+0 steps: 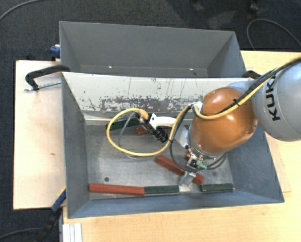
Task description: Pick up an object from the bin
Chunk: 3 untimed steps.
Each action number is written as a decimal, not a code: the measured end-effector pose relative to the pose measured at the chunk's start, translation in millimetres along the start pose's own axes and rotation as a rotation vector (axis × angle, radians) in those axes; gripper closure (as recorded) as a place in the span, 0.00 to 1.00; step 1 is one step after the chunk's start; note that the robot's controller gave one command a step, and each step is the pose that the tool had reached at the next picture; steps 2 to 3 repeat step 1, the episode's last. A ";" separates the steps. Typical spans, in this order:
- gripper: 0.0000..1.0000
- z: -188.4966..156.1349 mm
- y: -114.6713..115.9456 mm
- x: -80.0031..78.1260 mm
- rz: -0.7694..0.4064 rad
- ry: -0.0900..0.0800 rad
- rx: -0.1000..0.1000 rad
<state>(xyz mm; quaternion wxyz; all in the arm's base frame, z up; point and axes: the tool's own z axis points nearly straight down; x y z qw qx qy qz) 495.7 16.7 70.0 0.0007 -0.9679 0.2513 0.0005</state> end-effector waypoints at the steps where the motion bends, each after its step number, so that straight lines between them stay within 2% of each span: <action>1: 1.00 -122.2 2.6 5.1 -0.032 0.007 0.004; 3: 1.00 -122.2 2.6 5.1 -0.032 0.007 0.004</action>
Offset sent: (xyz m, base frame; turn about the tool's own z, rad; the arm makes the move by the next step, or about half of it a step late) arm 0.0013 -0.0058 0.1182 -0.0363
